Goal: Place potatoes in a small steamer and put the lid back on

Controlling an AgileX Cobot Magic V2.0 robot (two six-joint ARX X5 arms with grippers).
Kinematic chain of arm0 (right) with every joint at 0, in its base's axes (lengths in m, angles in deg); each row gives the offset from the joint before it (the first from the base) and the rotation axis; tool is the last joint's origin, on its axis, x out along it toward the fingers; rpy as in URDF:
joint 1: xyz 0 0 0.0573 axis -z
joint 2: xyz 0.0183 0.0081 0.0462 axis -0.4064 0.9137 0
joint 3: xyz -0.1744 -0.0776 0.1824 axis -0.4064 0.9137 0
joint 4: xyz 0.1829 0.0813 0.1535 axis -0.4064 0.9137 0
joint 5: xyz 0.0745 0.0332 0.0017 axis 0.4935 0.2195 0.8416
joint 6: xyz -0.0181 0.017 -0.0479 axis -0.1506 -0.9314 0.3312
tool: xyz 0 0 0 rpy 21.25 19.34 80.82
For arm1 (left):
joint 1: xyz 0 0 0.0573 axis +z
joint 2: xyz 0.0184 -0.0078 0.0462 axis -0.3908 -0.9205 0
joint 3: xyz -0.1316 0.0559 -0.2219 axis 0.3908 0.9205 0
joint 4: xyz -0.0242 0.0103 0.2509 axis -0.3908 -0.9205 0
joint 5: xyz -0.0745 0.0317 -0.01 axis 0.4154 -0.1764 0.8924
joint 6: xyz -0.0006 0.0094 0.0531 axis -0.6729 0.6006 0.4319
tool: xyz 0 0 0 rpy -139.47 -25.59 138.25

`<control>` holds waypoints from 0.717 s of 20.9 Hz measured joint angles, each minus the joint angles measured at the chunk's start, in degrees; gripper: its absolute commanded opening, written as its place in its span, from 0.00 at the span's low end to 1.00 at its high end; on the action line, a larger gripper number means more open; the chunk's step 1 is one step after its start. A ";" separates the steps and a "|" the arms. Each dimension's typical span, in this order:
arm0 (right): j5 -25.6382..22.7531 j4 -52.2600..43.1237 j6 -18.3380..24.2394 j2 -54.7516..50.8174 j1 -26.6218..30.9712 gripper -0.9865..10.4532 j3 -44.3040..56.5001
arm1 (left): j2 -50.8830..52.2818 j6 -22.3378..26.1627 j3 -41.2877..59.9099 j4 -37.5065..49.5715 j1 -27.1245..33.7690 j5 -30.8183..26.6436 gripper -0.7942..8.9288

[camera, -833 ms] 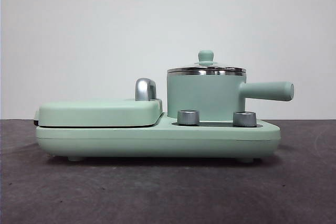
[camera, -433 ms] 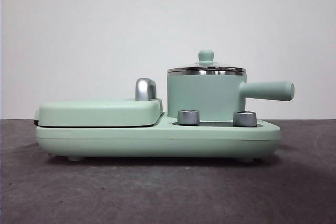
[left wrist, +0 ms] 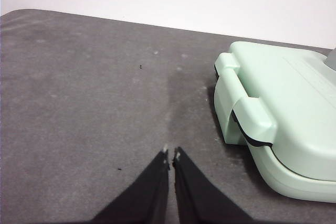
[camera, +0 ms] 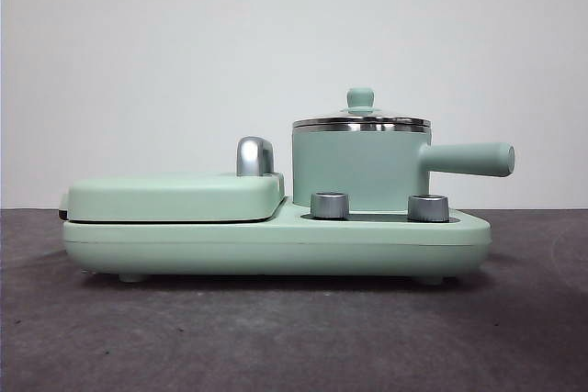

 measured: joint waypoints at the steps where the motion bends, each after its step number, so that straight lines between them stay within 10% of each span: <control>1: 0.94 -0.76 0.55 0.00 0.00 0.11 0.44 | 0.00 0.02 0.00 0.00 0.00 0.00 0.10; 15: 3.80 -1.75 3.30 0.00 0.00 0.11 0.79 | 0.00 0.00 0.00 0.00 0.00 0.00 0.10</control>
